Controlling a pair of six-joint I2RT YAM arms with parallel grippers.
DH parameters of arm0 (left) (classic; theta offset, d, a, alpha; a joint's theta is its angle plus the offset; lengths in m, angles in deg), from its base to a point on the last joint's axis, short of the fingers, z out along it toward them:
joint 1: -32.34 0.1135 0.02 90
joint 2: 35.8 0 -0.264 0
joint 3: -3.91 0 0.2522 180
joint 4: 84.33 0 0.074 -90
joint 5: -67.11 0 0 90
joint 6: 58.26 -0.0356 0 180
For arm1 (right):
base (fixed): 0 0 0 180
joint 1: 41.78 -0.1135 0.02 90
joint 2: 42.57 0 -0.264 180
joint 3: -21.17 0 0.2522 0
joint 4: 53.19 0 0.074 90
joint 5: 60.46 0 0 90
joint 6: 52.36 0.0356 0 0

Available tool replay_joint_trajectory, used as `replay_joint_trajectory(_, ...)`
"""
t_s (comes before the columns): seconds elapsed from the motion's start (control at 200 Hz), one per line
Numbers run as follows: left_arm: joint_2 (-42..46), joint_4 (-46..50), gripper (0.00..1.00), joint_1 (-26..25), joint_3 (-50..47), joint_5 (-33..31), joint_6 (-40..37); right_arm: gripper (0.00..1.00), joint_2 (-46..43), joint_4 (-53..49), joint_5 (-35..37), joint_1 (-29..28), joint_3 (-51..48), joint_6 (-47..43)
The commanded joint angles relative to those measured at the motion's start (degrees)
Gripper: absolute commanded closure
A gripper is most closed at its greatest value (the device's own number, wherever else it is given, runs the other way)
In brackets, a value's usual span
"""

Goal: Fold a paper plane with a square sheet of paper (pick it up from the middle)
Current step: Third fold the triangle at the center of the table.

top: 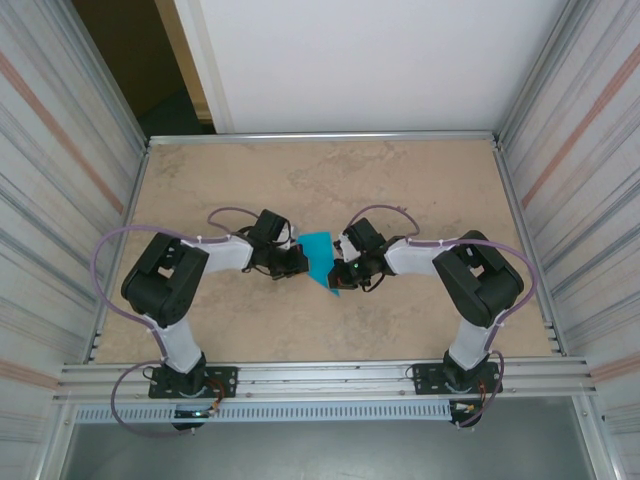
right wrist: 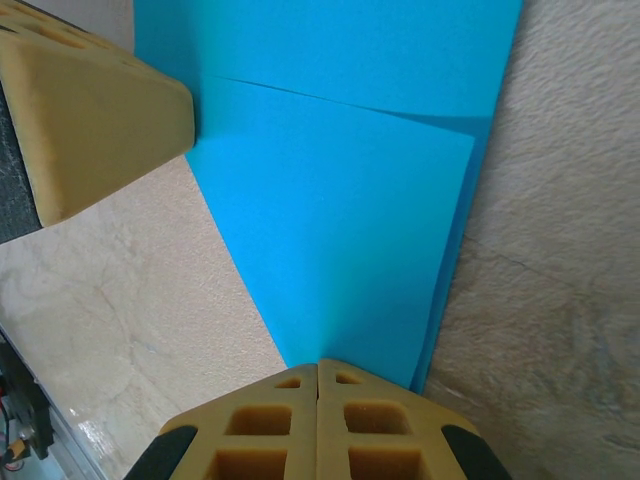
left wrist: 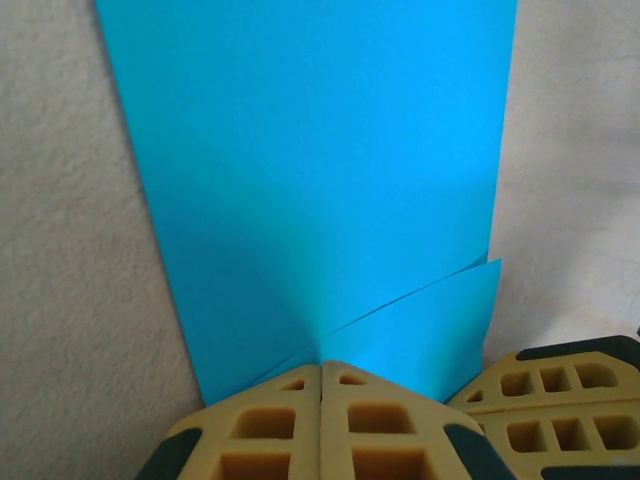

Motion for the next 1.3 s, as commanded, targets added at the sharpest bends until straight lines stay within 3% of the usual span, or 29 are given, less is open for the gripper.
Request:
replay_joint_trajectory(0.0,-1.4,4.5,0.97,0.0,1.3,-3.5,0.4,1.00,-2.3,-2.5,0.6,-0.8,2.3,-0.9)
replay_joint_trajectory(0.236,-3.4,10.8,0.98,0.0,3.5,-6.7,1.1,1.00,3.7,-2.9,1.1,-2.0,7.6,0.2)
replay_joint_trajectory(0.506,-6.5,18.9,0.98,-0.2,7.2,-10.3,1.9,1.00,5.7,-3.9,1.9,-2.0,6.2,-0.7)
replay_joint_trajectory(0.682,-8.4,21.8,0.99,-0.2,7.4,-14.3,2.4,1.00,1.9,-3.2,0.9,-0.1,-0.9,-2.4)
replay_joint_trajectory(0.952,-9.7,20.8,0.99,0.0,7.0,-13.7,2.6,1.00,-7.7,-4.3,0.2,1.4,-11.0,-5.3)
replay_joint_trajectory(1.173,-5.0,15.4,0.93,-0.1,9.3,-7.6,2.9,0.99,-17.7,-1.7,5.8,1.7,-10.4,-1.2)
replay_joint_trajectory(1.293,-0.3,10.2,0.84,0.0,10.7,-4.2,5.3,0.94,-19.9,4.3,9.1,1.2,-9.5,3.0)
